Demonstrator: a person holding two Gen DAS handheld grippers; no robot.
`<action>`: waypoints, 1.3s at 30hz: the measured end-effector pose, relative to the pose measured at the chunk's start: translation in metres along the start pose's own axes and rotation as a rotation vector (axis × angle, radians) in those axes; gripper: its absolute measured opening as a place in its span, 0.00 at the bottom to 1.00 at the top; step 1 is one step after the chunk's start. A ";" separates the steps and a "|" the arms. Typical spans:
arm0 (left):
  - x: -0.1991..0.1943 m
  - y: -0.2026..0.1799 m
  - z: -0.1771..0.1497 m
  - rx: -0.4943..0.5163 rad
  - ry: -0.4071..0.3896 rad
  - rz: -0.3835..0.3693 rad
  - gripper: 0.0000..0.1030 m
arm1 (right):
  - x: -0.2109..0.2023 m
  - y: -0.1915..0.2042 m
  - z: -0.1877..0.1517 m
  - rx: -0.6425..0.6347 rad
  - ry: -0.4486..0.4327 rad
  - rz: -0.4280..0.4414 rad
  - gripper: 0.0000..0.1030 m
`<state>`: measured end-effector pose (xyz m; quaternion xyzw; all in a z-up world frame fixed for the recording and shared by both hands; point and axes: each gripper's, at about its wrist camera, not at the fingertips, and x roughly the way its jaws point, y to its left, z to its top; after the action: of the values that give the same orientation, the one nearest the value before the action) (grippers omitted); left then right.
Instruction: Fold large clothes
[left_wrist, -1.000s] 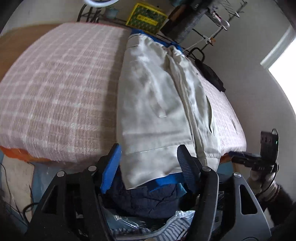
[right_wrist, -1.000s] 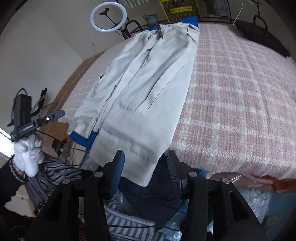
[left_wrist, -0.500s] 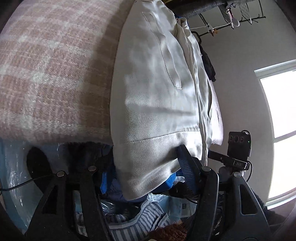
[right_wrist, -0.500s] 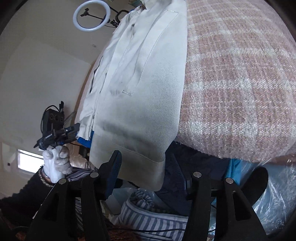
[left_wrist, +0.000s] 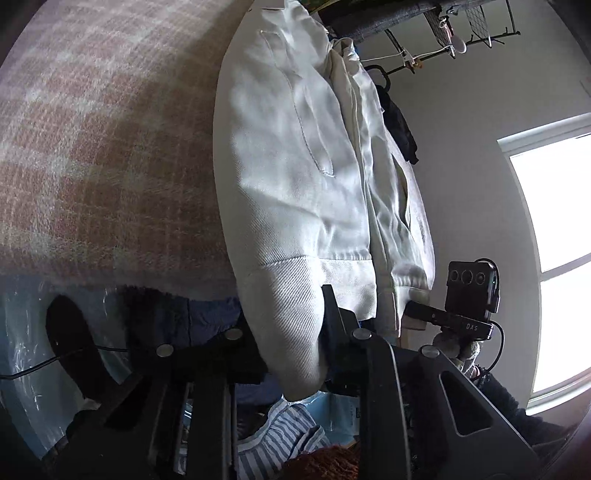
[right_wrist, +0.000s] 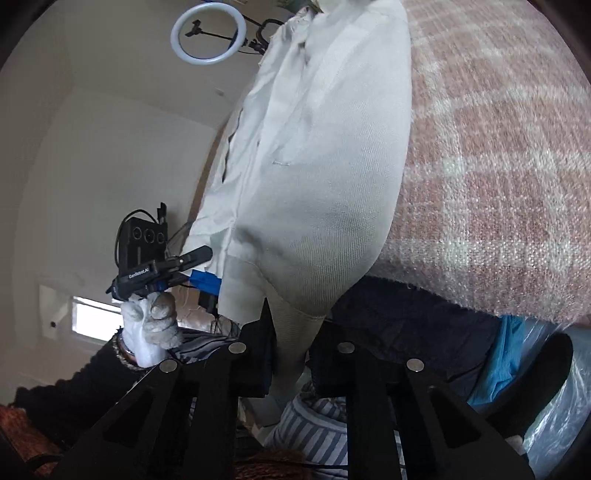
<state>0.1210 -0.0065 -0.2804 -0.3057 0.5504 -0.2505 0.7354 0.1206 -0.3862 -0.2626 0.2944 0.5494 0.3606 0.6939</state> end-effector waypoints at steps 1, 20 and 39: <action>-0.003 -0.001 0.001 0.002 -0.003 -0.003 0.20 | -0.004 0.003 0.000 -0.009 -0.009 0.003 0.13; -0.039 -0.044 0.043 -0.010 -0.129 -0.141 0.16 | -0.047 0.047 0.037 -0.023 -0.136 0.071 0.11; 0.010 -0.062 0.181 -0.103 -0.228 -0.130 0.16 | -0.051 0.021 0.162 0.088 -0.336 -0.028 0.08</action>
<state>0.2957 -0.0248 -0.2041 -0.4046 0.4546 -0.2326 0.7587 0.2677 -0.4179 -0.1818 0.3732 0.4450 0.2723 0.7672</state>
